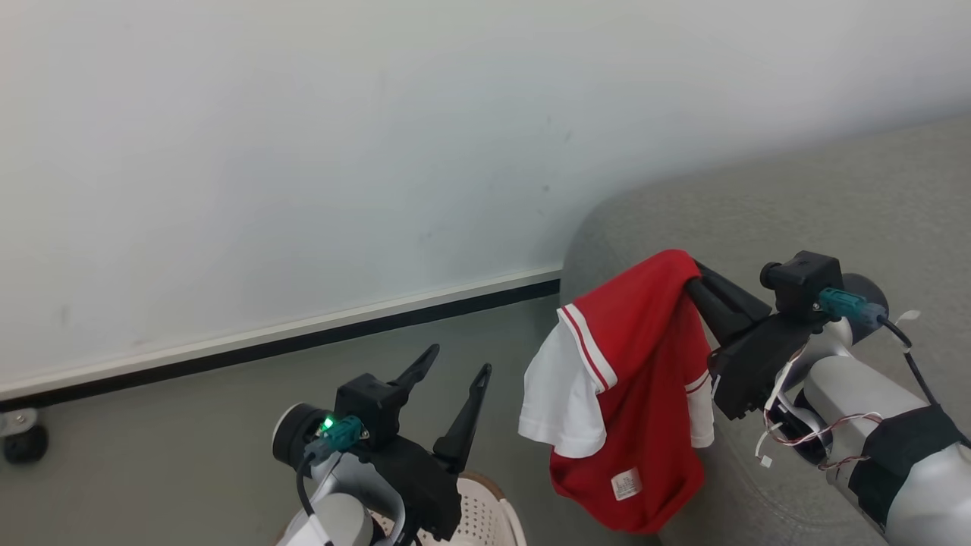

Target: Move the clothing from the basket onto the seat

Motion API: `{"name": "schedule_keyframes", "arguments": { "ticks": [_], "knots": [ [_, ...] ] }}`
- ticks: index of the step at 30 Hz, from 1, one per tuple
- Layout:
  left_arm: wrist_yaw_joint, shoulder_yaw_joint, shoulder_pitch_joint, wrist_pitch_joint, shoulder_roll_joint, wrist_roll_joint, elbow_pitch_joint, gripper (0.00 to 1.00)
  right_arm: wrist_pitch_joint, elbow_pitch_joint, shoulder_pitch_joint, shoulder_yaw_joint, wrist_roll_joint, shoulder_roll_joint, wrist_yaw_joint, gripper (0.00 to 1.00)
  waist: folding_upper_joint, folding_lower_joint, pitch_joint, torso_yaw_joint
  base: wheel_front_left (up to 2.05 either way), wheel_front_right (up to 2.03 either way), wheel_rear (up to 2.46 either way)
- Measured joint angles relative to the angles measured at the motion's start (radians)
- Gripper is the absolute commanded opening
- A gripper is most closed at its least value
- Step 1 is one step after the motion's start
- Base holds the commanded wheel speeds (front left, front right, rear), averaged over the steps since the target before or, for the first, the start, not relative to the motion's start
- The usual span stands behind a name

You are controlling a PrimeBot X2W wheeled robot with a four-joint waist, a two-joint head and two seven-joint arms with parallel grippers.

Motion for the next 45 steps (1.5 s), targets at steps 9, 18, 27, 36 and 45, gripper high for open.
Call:
{"name": "schedule_keyframes", "arguments": {
  "ticks": [9, 18, 27, 36, 45],
  "knots": [
    [0.018, -0.016, 0.039, -0.035, -0.027, 0.0, -0.01, 1.0, 0.0, -0.088, -0.005, -0.016, -0.035, -0.048, -0.006, 0.0, 0.0, 0.0, -0.004, -0.104, 0.0, 0.0, 0.0],
    [0.034, -0.047, 0.049, -0.058, -0.038, 0.011, -0.023, 1.0, 0.0, -0.15, -0.005, -0.026, -0.042, -0.086, -0.019, 0.0, 0.0, -0.0001, 0.018, -0.194, 0.0, 0.0, 0.0],
    [0.034, -0.078, 0.044, -0.055, -0.038, 0.041, -0.052, 1.0, 0.009, -0.131, -0.111, -0.068, -0.04, -0.103, -0.019, 0.0, 0.0, 0.0, 0.089, -0.202, 0.0, 0.0, 0.0],
    [0.039, -0.078, -0.011, -0.033, 0.006, 0.084, -0.096, 1.0, 0.027, -0.03, -0.368, -0.179, -0.035, -0.147, -0.019, 0.0, 0.0, 0.0001, 0.187, -0.181, 0.0, 0.0, 0.0],
    [0.043, -0.079, -0.084, 0.0, 0.039, 0.133, -0.181, 1.0, 0.028, 0.068, -0.545, -0.276, -0.009, -0.204, -0.038, 0.0, 0.0001, 0.0002, 0.312, -0.144, 0.0, 0.0, 0.0]
  ]
}}
